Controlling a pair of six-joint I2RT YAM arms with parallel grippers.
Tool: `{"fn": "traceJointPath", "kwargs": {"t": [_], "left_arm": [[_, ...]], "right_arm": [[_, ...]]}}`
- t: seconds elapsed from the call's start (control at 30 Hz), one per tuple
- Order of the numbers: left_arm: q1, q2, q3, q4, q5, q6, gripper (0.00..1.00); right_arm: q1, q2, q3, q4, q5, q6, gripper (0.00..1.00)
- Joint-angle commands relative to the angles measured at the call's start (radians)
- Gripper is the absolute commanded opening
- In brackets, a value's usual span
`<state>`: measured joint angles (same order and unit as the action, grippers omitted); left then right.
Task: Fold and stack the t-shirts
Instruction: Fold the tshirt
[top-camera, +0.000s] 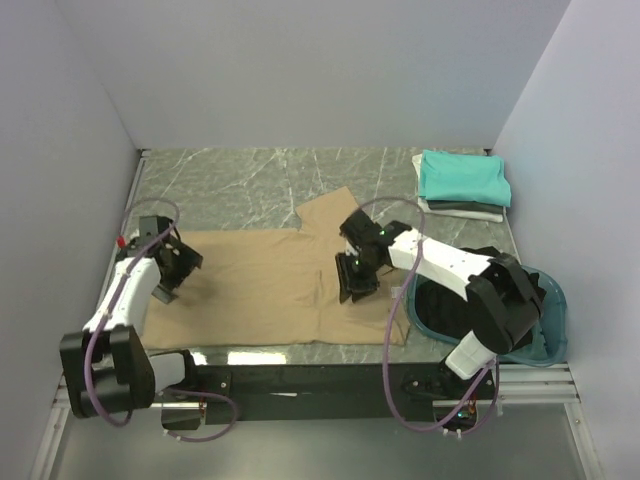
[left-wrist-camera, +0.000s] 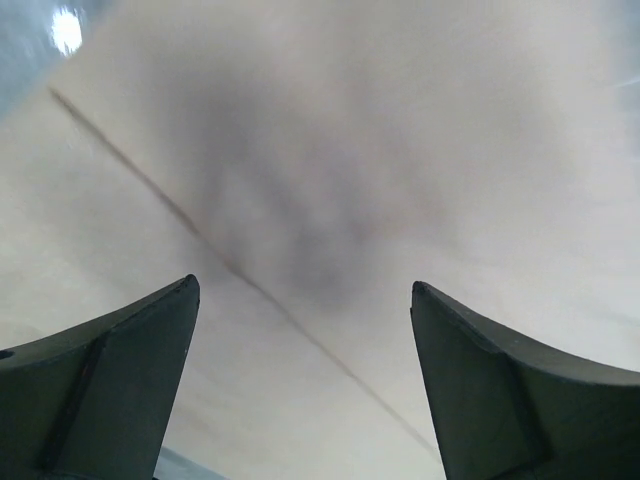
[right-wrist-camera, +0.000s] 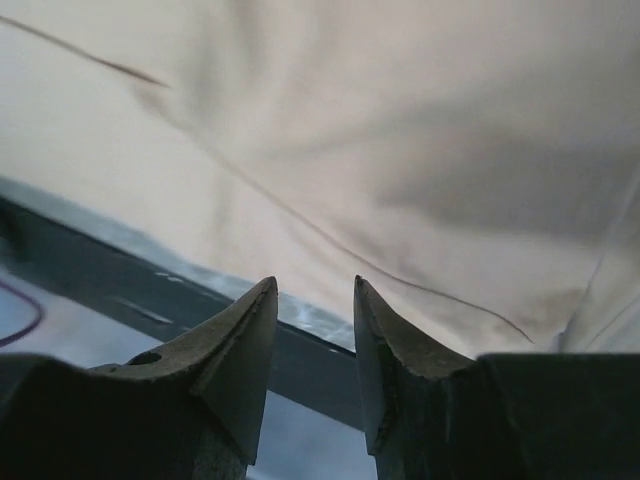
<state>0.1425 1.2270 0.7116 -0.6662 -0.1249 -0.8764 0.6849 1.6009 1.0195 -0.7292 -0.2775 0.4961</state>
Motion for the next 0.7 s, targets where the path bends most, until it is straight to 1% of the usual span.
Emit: {"fn": "traceJointPath", "kwargs": {"t": [0.0, 0.07, 0.1, 0.13, 0.2, 0.23, 0.3, 0.4, 0.43, 0.53, 0.67], "left_arm": [[0.008, -0.096, 0.190, -0.115, -0.073, -0.010, 0.94], [0.014, -0.075, 0.230, -0.064, -0.082, 0.056, 0.94], [0.023, -0.052, 0.262, -0.043, -0.072, 0.083, 0.95], [0.035, 0.003, 0.273, -0.014, -0.052, 0.156, 0.95], [0.072, 0.066, 0.313, 0.026, -0.015, 0.204, 0.94], [0.081, 0.109, 0.321, 0.042, -0.003, 0.235, 0.93], [0.103, 0.129, 0.342, 0.086, 0.020, 0.244, 0.92], [0.108, 0.155, 0.362, 0.140, 0.041, 0.258, 0.92], [0.109, 0.179, 0.367, 0.148, 0.047, 0.270, 0.92], [0.124, 0.235, 0.405, 0.140, 0.083, 0.284, 0.91], [0.138, 0.264, 0.449, 0.128, 0.108, 0.289, 0.92]], "right_arm": [[0.004, -0.081, 0.164, -0.091, 0.029, -0.076, 0.44], [0.001, -0.087, 0.212, -0.088, 0.072, -0.076, 0.44], [-0.002, -0.085, 0.253, -0.079, 0.133, -0.071, 0.44], [-0.007, -0.081, 0.275, -0.075, 0.162, -0.070, 0.44], [-0.037, -0.046, 0.361, -0.081, 0.248, -0.047, 0.45], [-0.053, -0.033, 0.388, -0.078, 0.257, -0.035, 0.44], [-0.097, 0.002, 0.468, -0.049, 0.262, -0.014, 0.44], [-0.131, 0.051, 0.560, 0.013, 0.276, -0.034, 0.44], [-0.139, 0.069, 0.585, 0.023, 0.322, -0.043, 0.44], [-0.176, 0.134, 0.640, 0.094, 0.357, -0.079, 0.45], [-0.243, 0.262, 0.721, 0.152, 0.334, -0.109, 0.45]]}}
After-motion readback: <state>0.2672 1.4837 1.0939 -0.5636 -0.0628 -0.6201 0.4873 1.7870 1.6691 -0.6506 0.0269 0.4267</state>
